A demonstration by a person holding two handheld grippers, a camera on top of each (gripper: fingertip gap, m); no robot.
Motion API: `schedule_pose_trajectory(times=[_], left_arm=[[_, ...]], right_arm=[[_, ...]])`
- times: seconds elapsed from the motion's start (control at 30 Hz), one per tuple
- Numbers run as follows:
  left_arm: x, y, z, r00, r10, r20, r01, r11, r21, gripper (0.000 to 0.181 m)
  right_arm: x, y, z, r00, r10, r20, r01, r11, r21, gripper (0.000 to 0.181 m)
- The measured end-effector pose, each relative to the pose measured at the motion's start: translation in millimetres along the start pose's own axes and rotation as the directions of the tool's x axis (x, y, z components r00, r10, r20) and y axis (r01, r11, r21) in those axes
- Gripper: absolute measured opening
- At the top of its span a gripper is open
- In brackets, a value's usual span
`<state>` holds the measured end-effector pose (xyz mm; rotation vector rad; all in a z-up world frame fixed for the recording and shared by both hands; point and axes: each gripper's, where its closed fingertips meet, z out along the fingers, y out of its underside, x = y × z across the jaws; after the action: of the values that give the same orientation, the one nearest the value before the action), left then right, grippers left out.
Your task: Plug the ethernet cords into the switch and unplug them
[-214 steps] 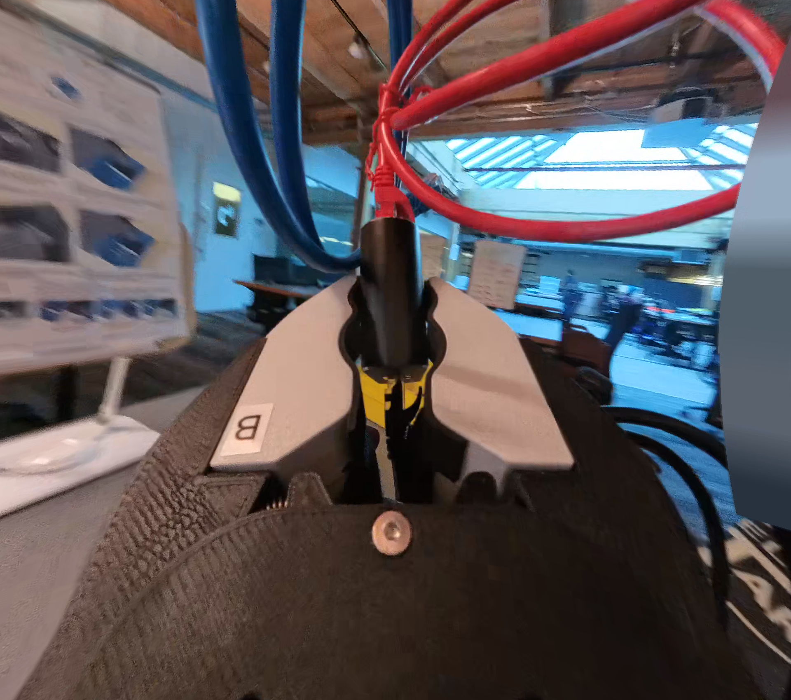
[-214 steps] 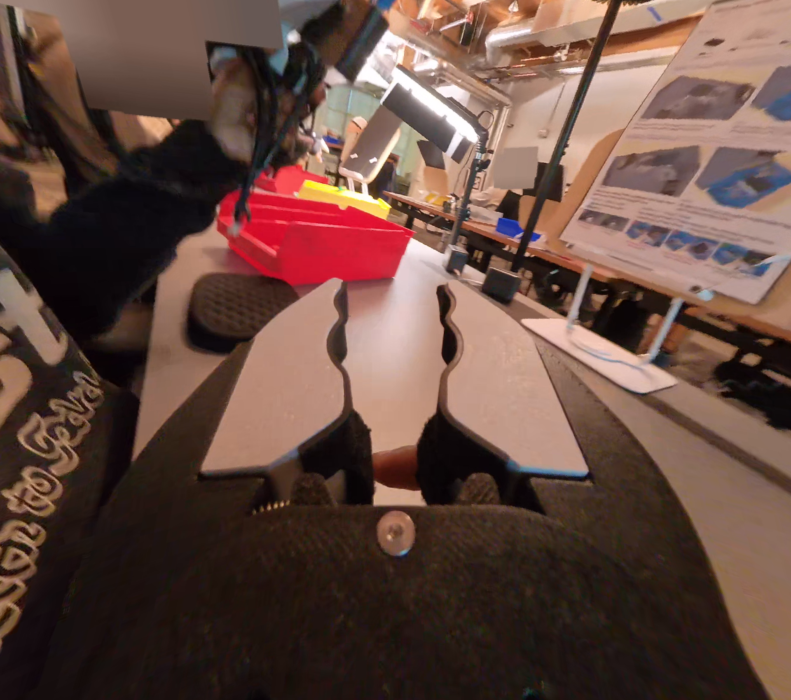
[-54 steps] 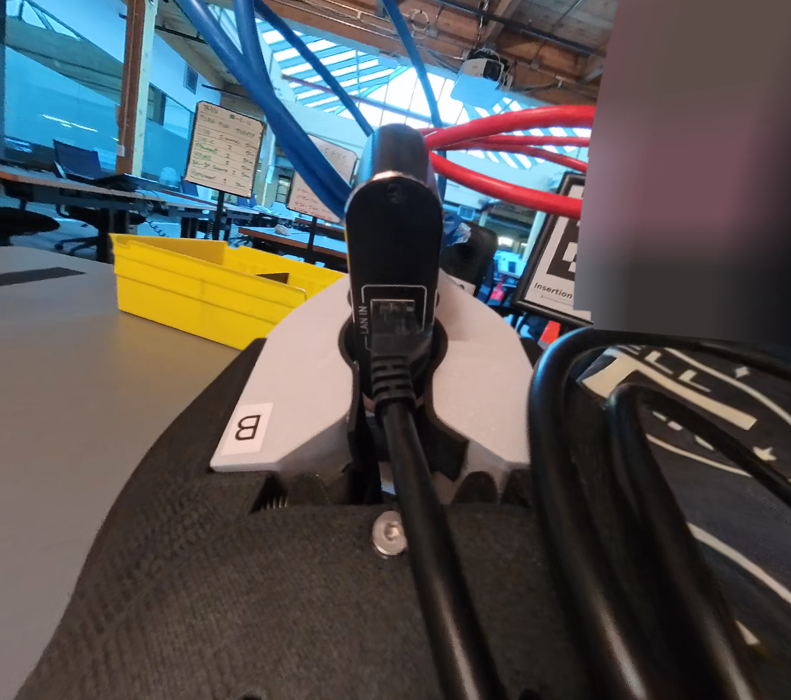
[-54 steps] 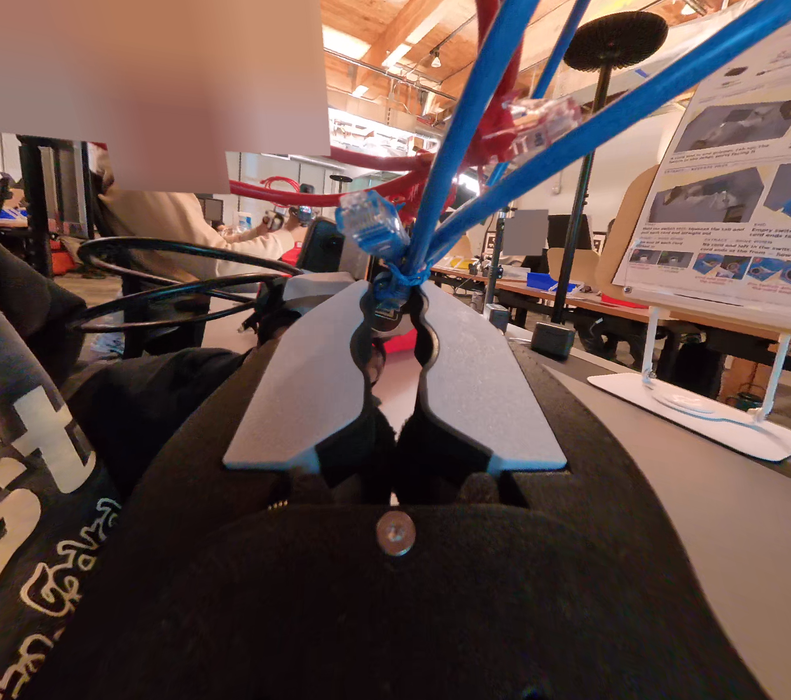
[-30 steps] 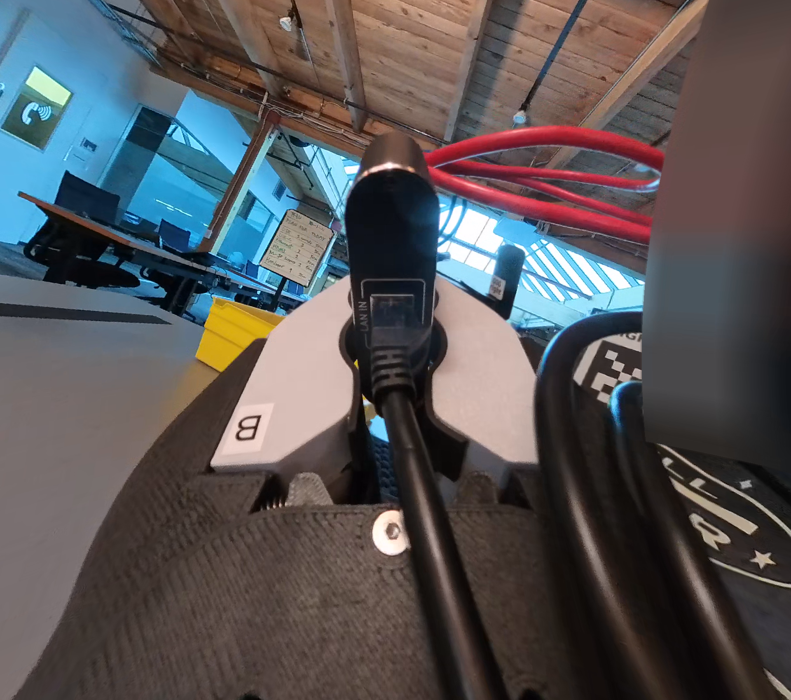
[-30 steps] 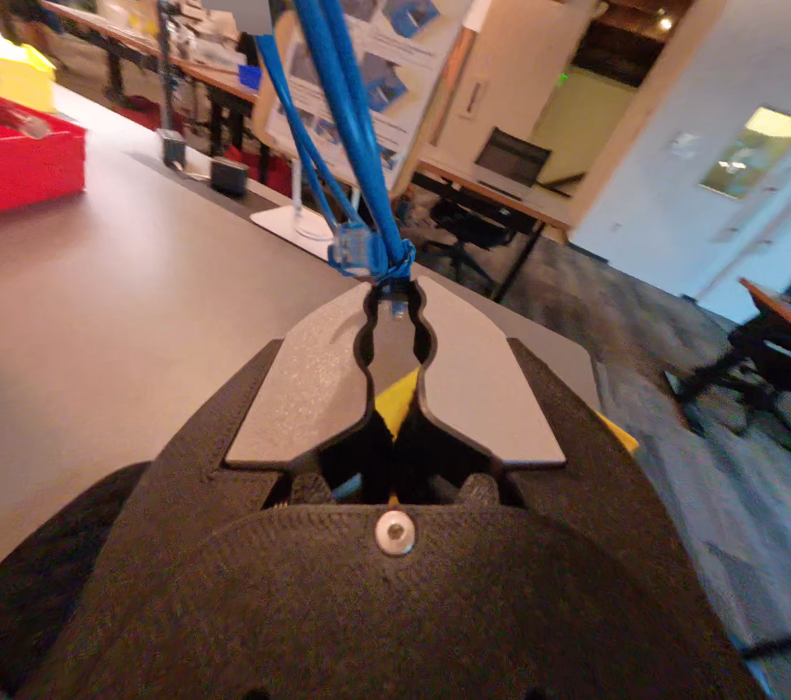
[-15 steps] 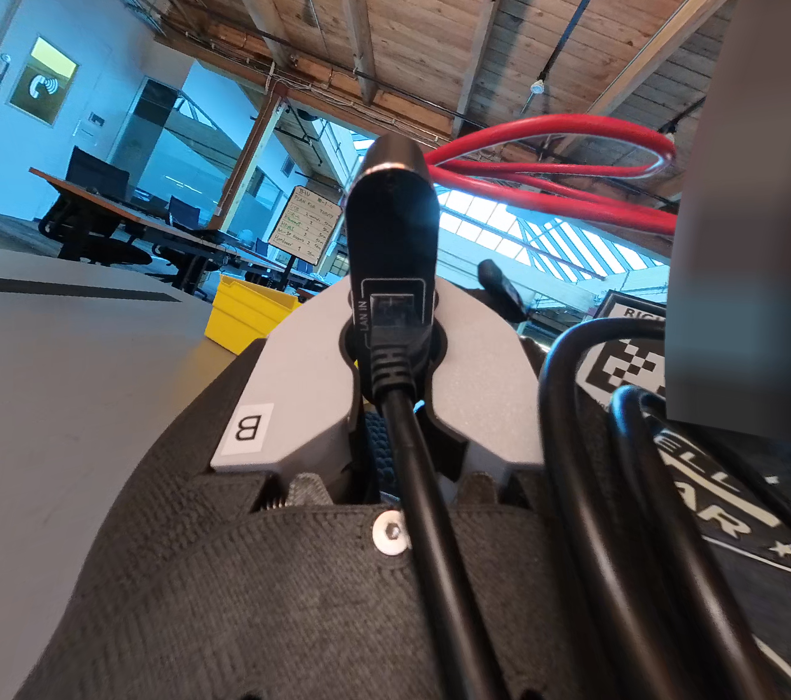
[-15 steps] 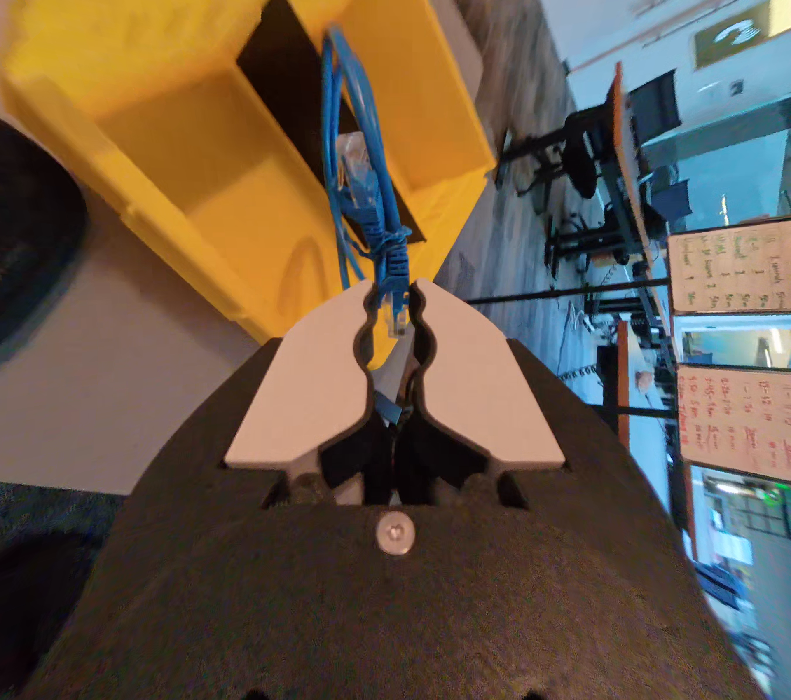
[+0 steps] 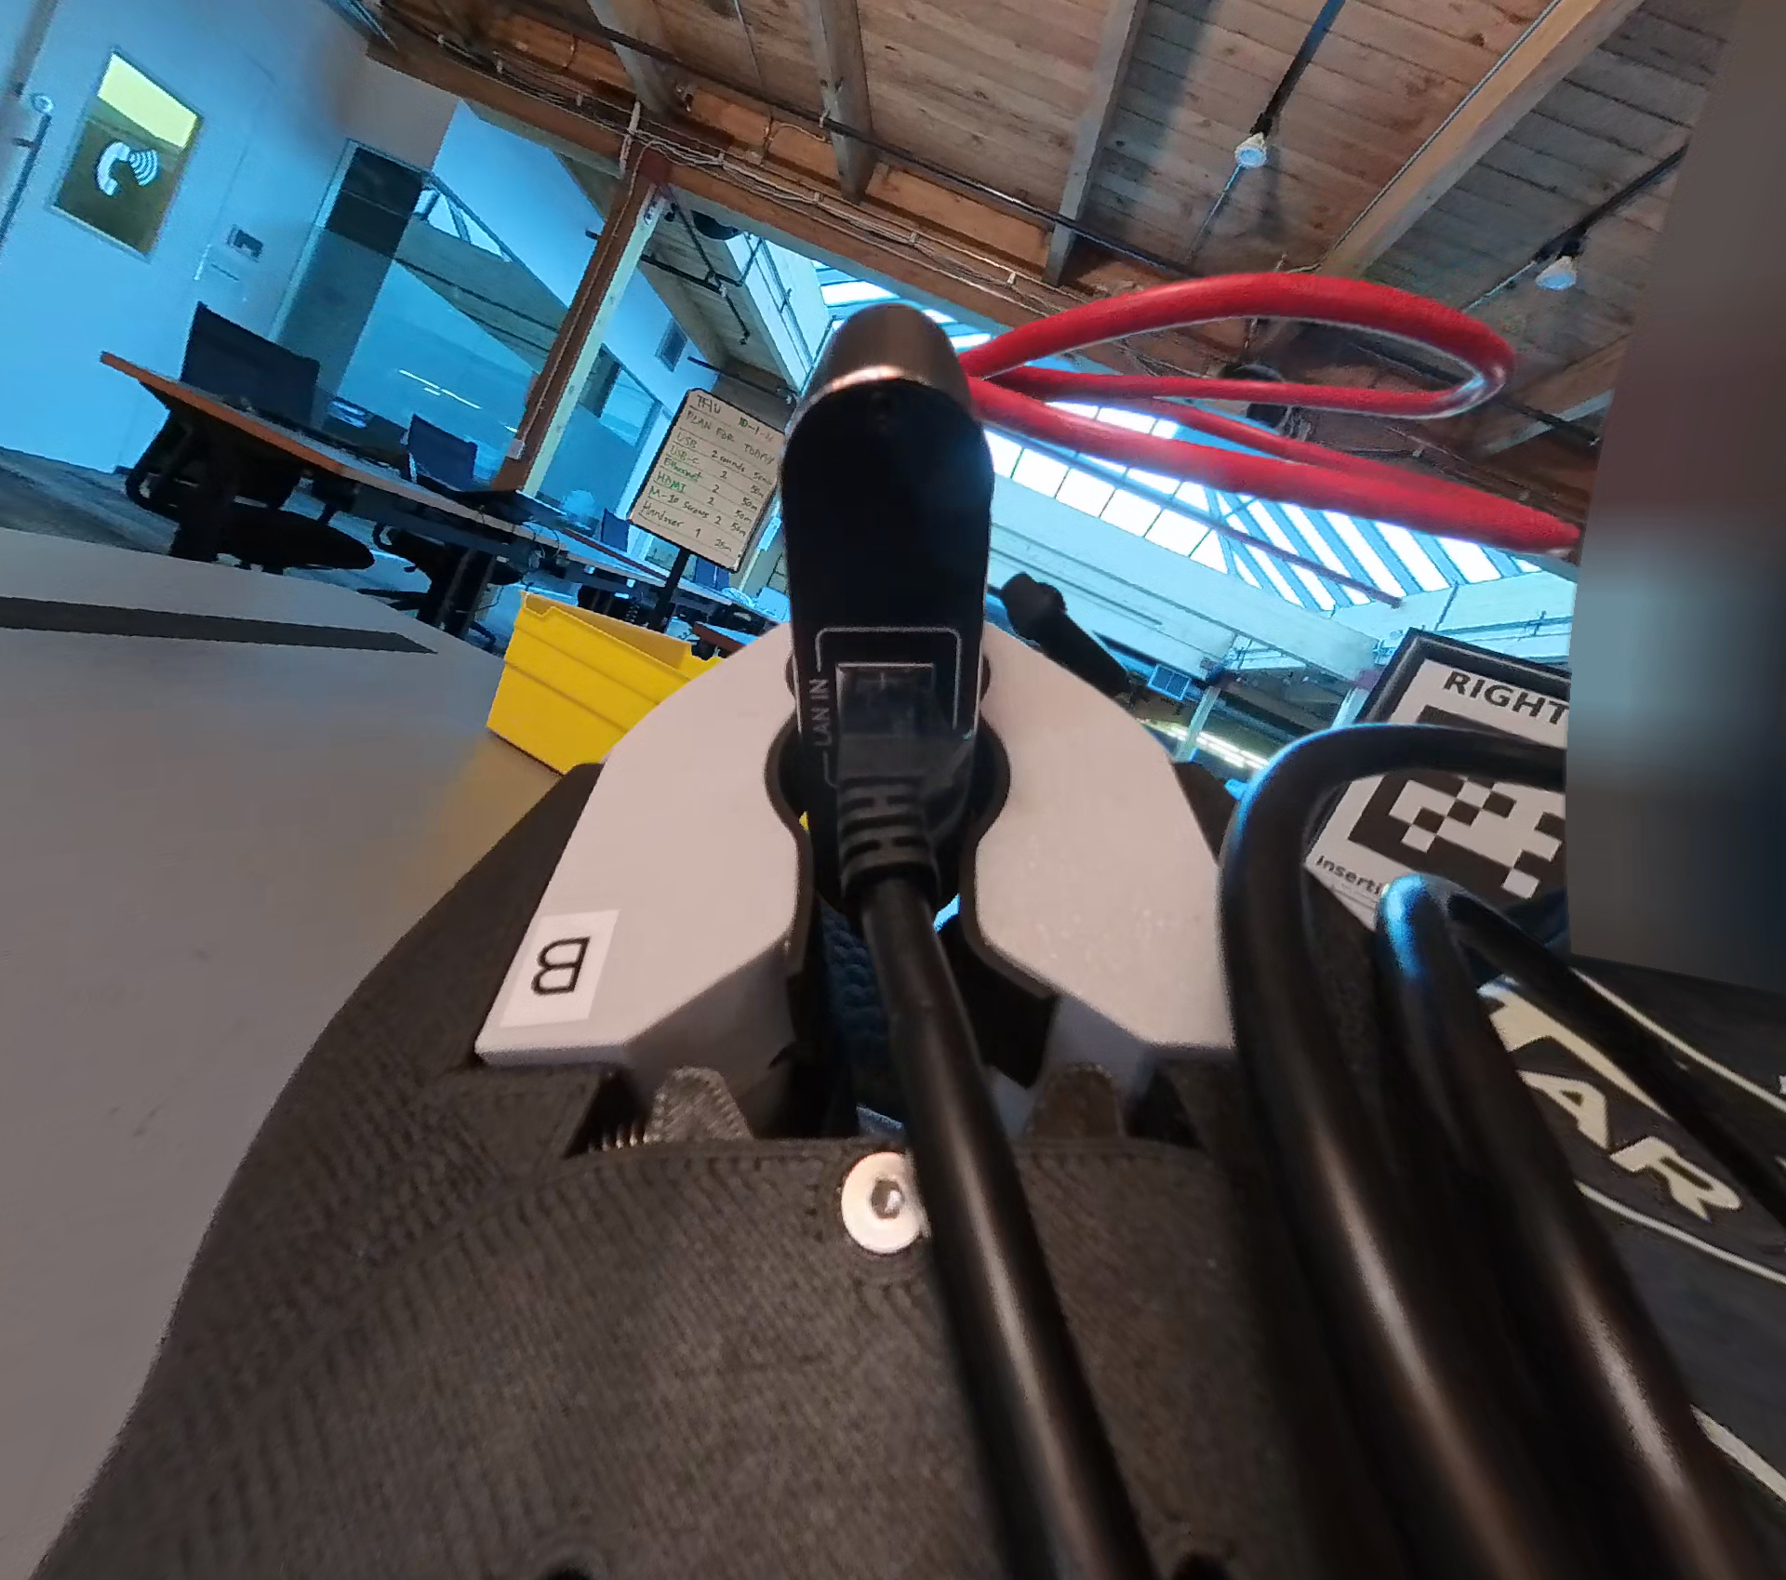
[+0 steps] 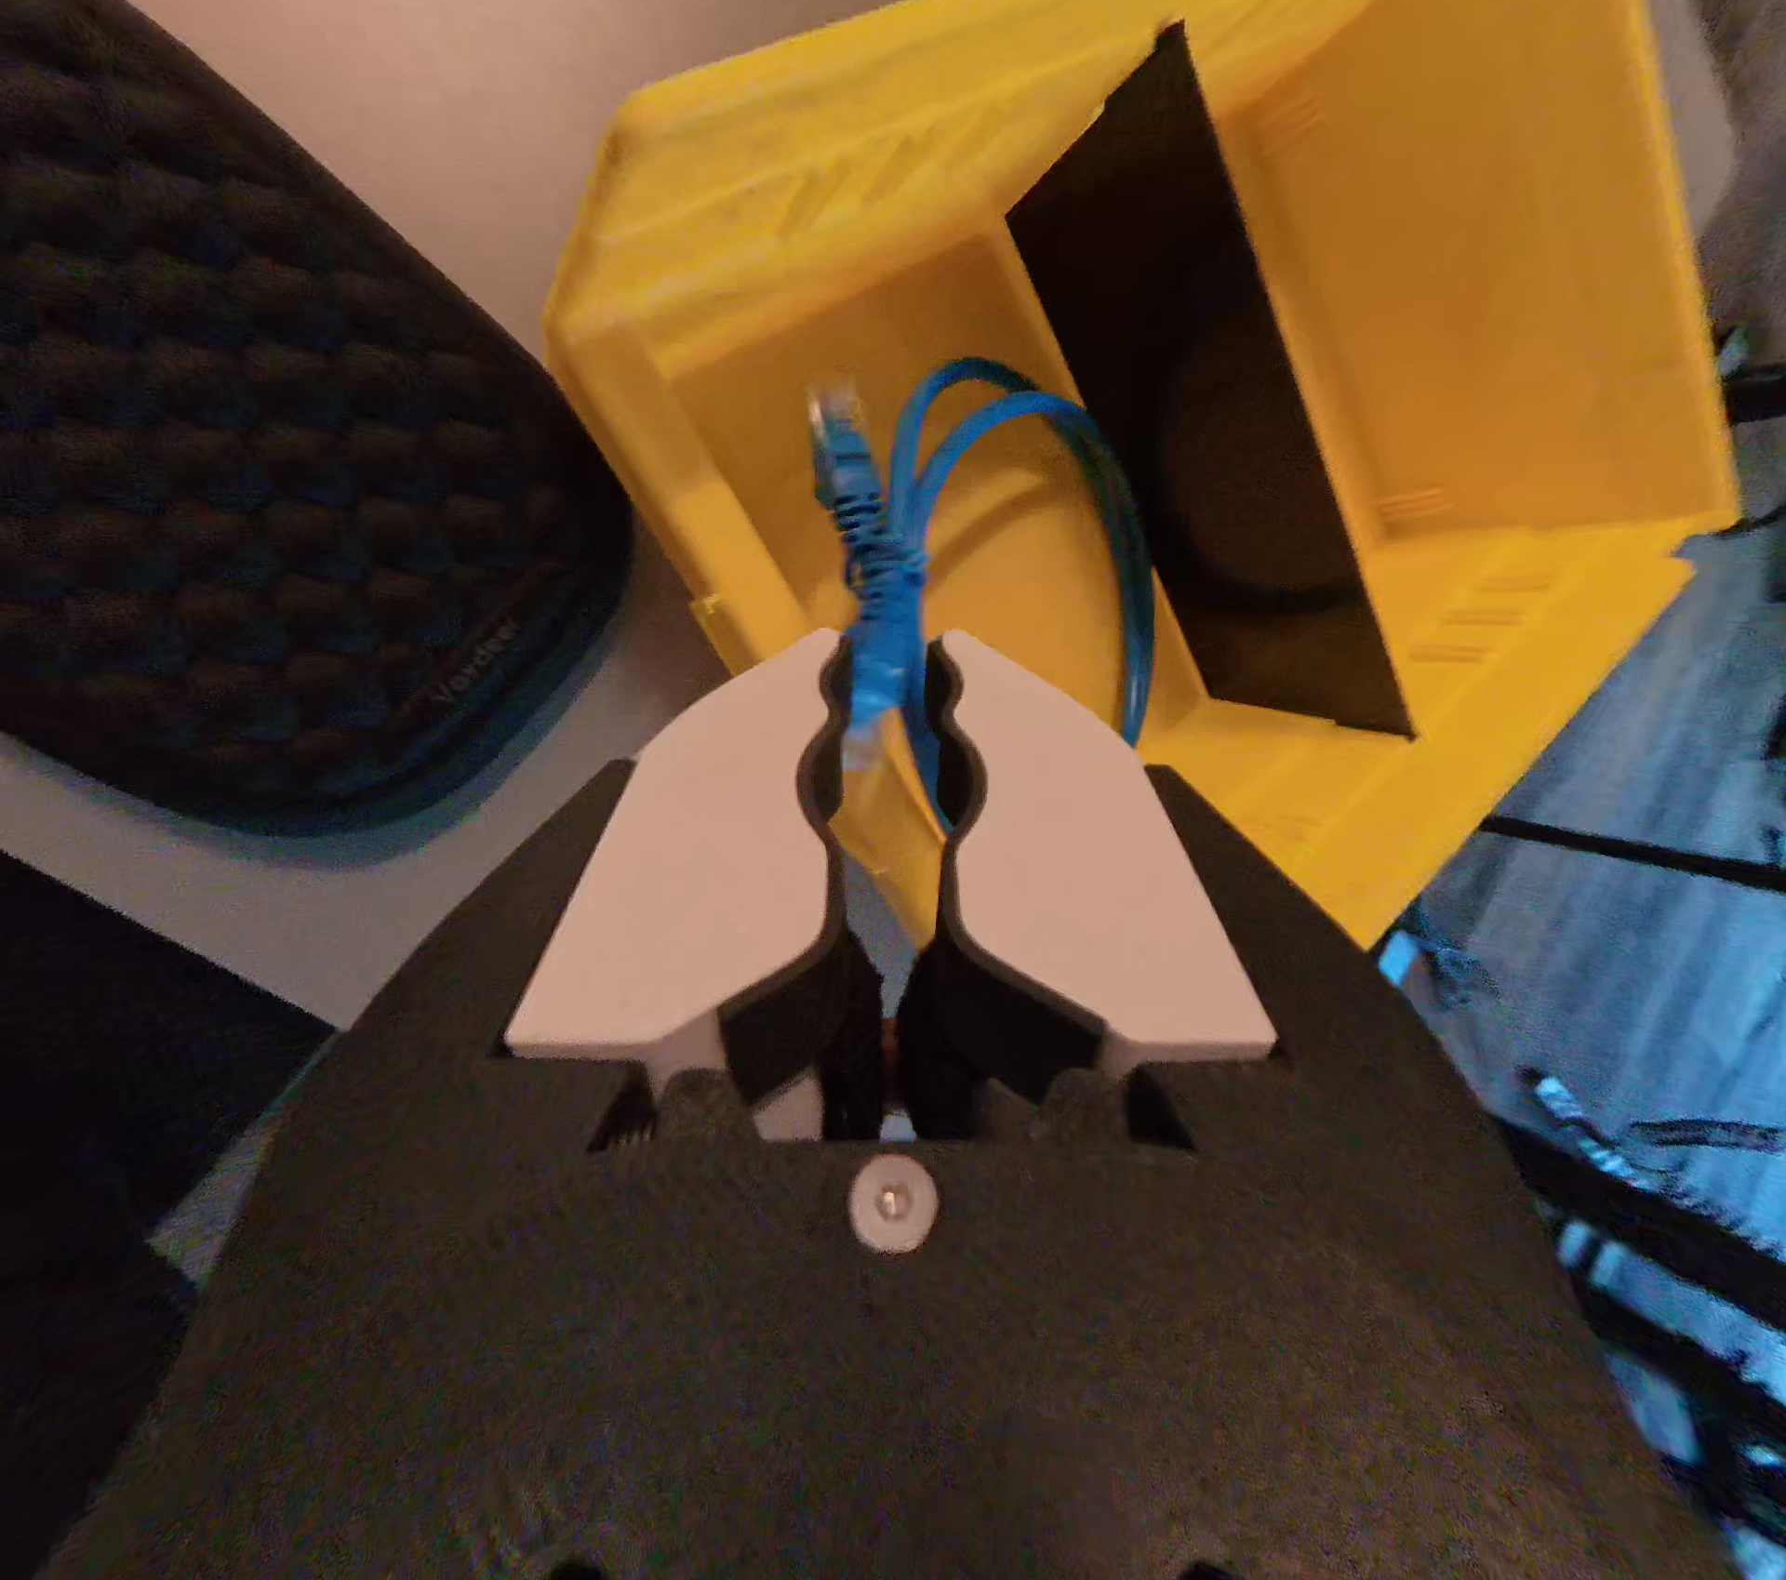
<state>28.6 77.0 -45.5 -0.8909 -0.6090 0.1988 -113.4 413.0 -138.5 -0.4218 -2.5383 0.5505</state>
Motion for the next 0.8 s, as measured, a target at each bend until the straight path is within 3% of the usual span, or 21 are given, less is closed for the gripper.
schedule_pose_trajectory(times=[0.1,0.2,0.23,0.3,0.37,0.43,0.53,0.63,0.8], left_arm=[[-0.9,-0.3,-0.1,1.0,-0.005,0.005,0.005,1.0,0.004,0.026],[-1.9,-4.0,-1.4,1.0,-0.031,0.0,0.031,0.999,0.029,0.025],[-1.7,-6.0,-2.1,0.999,-0.043,-0.007,0.043,0.998,0.043,0.026],[-0.7,-11.3,-3.9,0.998,-0.062,-0.025,0.064,0.995,0.078,0.025],[1.0,-17.0,-6.2,0.996,-0.072,-0.044,0.076,0.99,0.114,0.025],[2.4,-21.0,-8.1,0.995,-0.081,-0.061,0.089,0.986,0.139,0.025],[4.1,-20.9,-8.1,0.991,-0.106,-0.083,0.117,0.983,0.139,0.025],[6.2,-16.5,-5.8,0.992,-0.098,-0.086,0.107,0.988,0.113,0.025],[12.6,4.0,2.5,0.997,-0.024,-0.075,0.023,1.0,-0.007,0.025]], right_arm=[[7.5,-7.0,-1.6,0.996,0.092,-0.015,-0.091,0.994,0.06,0.038],[18.8,-57.2,-28.3,0.986,0.164,-0.024,-0.144,0.919,0.367,0.04],[19.1,-82.4,-44.6,0.983,0.181,0.0,-0.156,0.849,0.505,0.039],[4.3,-134.7,-82.0,0.978,0.155,0.141,-0.208,0.636,0.743,0.035],[-20.3,-177.3,-111.0,0.934,0.064,0.351,-0.344,0.421,0.839,0.03],[-49.4,-210.1,-115.0,0.837,-0.043,0.546,-0.502,0.337,0.797,0.028],[-109.4,-248.2,-83.6,0.659,-0.165,0.734,-0.614,0.446,0.651,0.031],[-165.8,-279.8,-49.0,0.587,-0.206,0.783,-0.615,0.516,0.596,0.037],[-202.3,-311.5,-51.6,0.504,-0.242,0.829,-0.747,0.359,0.56,0.037]])
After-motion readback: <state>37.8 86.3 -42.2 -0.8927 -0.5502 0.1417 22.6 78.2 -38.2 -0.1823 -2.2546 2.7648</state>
